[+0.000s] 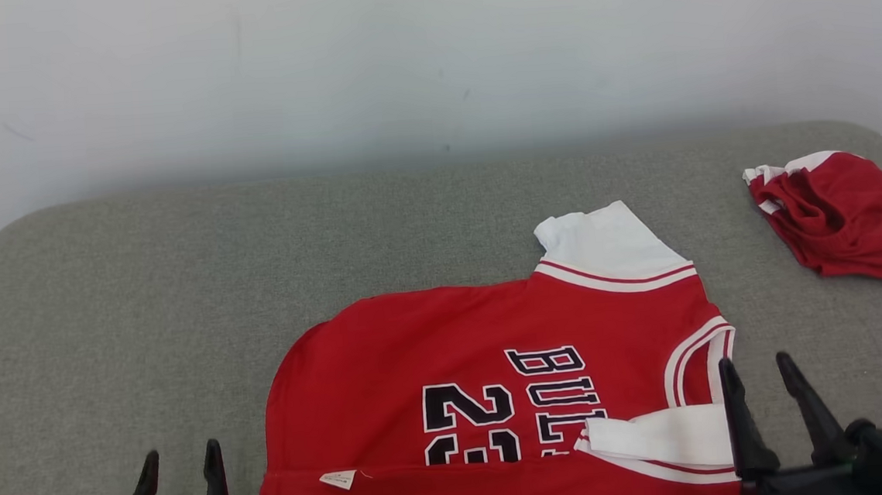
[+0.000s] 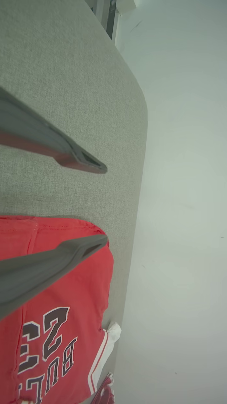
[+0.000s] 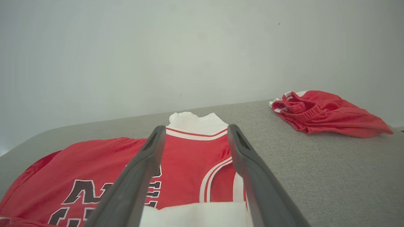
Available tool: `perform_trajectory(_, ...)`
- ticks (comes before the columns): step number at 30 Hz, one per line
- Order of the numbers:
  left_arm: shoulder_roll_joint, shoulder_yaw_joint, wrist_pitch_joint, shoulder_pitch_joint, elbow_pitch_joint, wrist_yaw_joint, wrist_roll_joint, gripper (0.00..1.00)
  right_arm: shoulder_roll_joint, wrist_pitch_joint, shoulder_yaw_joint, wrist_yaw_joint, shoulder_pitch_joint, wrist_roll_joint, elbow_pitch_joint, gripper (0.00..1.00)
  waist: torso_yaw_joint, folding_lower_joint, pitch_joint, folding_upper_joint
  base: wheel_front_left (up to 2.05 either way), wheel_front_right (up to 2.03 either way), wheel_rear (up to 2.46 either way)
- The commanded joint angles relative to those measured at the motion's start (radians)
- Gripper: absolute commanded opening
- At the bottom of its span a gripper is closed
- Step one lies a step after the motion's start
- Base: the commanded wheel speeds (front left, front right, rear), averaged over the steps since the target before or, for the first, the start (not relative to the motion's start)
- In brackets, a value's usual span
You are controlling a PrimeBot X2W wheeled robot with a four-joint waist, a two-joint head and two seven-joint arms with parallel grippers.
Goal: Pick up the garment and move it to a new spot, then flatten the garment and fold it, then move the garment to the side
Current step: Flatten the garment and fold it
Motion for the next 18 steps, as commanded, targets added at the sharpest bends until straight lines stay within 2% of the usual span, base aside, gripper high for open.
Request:
perform_trajectory(1, 0.012, -0.005, -0.003, -0.029, 0.007, -0.007, 0.005, 1.0, -0.008, -0.004, -0.002, -0.002, -0.026, 0.011, 0.004, 1.0, -0.001, 0.0001, 0.009, 0.0, 0.0, 0.0, 0.0)
perform_trajectory(8, 0.098, -0.072, 0.056, -0.222, 0.064, -0.016, -0.05, 1.0, -0.075, 0.059, 0.019, -0.002, -0.212, 0.067, 0.089, 1.0, -0.002, 0.0001, 0.083, 0.0, 0.0, 0.0, 0.0)
perform_trajectory(18, 0.302, -0.29, 0.278, -0.584, 0.116, -0.014, -0.285, 1.0, -0.147, 0.178, 0.086, -0.002, -0.589, 0.071, 0.295, 1.0, -0.016, 0.0001, 0.241, 0.0, 0.0, 0.0, 0.0)
